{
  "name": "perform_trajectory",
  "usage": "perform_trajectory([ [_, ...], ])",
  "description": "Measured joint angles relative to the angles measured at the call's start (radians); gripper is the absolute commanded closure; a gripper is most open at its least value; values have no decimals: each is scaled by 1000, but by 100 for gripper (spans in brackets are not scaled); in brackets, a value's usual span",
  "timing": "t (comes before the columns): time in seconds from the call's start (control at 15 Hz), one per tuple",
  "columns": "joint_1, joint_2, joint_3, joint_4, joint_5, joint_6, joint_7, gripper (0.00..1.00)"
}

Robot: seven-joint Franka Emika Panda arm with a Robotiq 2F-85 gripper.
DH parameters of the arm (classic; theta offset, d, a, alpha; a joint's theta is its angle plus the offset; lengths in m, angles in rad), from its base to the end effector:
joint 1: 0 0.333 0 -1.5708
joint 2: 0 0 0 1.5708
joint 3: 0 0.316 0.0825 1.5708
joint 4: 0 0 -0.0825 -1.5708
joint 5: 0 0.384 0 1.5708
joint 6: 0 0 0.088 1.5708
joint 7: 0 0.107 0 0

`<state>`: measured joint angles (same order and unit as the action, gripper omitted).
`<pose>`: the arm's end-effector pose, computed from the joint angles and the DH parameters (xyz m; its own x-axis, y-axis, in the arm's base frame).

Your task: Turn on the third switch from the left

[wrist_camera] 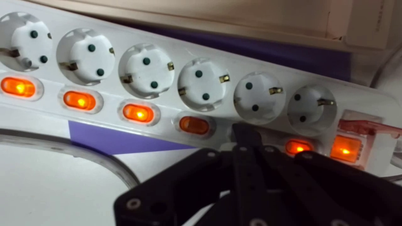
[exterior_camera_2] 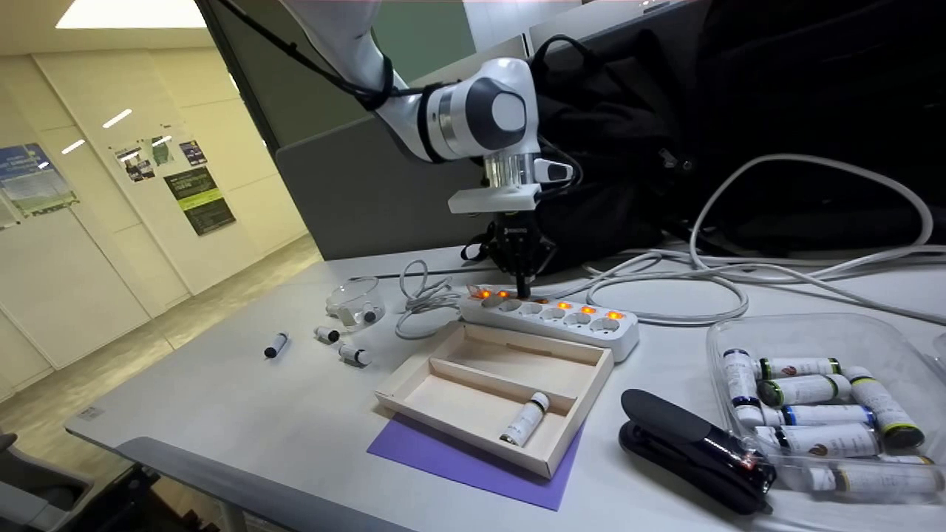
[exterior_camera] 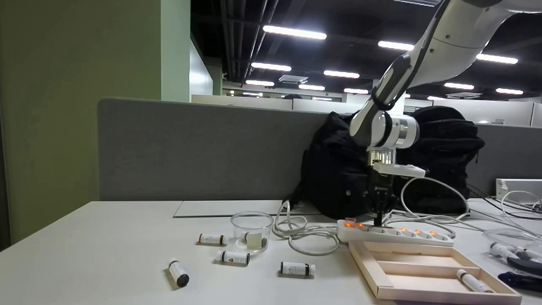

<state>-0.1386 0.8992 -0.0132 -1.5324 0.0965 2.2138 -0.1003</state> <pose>0.6674 -0.0979 0.1042 0.9720 -0.1033 -0.2109 -0.1213 -0.9899 -0.0740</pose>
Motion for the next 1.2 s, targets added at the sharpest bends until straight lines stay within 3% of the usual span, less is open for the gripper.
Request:
perform_trajectory([
  [0.6, -2, 13, 4, 34, 4, -32, -1, 100],
  [0.67, -2, 12, 9, 45, 6, -32, -1, 74],
  [0.8, -1, -7, 16, 73, 7, -35, -2, 68],
  [1.2, -16, -167, 18, 96, 26, -210, -42, 26],
])
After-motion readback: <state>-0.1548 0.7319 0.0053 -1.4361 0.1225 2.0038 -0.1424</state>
